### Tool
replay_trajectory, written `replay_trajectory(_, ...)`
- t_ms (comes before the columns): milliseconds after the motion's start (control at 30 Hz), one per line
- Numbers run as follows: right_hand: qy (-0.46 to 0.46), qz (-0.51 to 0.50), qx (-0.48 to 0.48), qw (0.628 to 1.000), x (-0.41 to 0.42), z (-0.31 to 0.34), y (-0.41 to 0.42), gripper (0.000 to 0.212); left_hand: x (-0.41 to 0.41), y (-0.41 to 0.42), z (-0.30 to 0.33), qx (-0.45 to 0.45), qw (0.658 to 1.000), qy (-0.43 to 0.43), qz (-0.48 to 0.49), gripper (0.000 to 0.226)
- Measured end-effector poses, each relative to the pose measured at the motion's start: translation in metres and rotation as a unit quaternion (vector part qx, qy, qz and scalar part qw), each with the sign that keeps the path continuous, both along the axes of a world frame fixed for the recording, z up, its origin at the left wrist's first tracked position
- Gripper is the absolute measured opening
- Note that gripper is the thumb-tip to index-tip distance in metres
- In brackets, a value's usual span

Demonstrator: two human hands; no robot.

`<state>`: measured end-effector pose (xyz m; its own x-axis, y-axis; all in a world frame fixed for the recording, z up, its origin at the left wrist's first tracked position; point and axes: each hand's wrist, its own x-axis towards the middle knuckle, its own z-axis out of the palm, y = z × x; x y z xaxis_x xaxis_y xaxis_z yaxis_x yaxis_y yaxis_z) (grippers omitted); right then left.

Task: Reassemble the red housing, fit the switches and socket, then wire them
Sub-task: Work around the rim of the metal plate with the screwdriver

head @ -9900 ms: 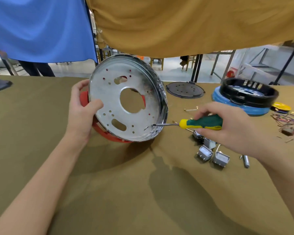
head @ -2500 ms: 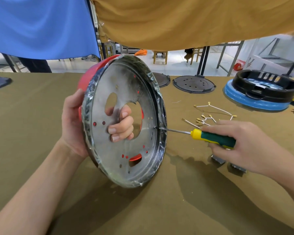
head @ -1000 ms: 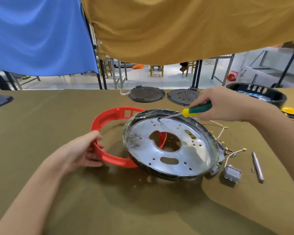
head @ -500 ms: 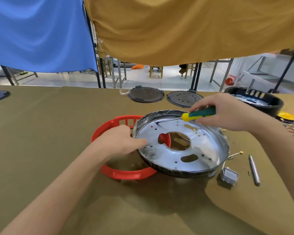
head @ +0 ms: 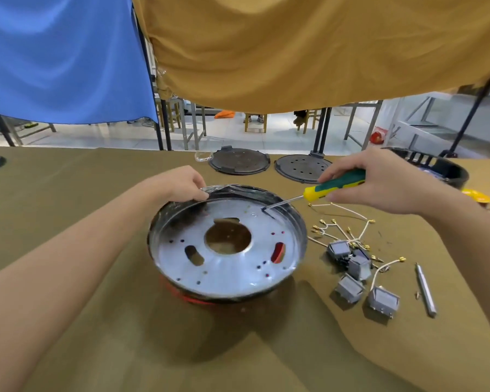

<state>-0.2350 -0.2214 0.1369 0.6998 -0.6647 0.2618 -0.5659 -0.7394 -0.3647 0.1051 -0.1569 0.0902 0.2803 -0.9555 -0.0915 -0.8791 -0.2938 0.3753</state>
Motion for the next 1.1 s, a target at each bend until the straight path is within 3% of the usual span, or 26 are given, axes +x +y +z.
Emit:
replay_trajectory(200,0.000,0.002,-0.010,1.000,0.008,-0.007,-0.003,0.021,0.019,-0.017,-0.010,0.025,0.999,0.012,-0.044,0.041)
replay_trajectory(300,0.006,0.005,-0.010,1.000,0.006,-0.003,-0.005,0.019,0.016,-0.019,-0.003,0.057,0.995,-0.031,-0.076,0.053)
replay_trajectory(367,-0.010,0.007,-0.008,1.000,0.001,0.001,-0.006,0.016,0.011,-0.016,0.001,0.087,0.992,-0.028,-0.084,0.050)
replay_trajectory(500,-0.094,-0.005,-0.025,0.995,-0.003,0.006,-0.008,0.018,0.003,0.002,0.003,0.182,0.975,0.092,-0.086,0.024)
replay_trajectory(733,-0.132,0.009,-0.015,0.991,0.001,0.007,-0.004,0.016,-0.009,0.020,-0.015,0.143,0.974,0.166,-0.063,0.026)
replay_trajectory(1100,-0.116,0.014,0.009,0.993,0.003,0.007,-0.002,0.015,-0.007,0.022,-0.017,0.135,0.973,0.178,-0.055,0.030)
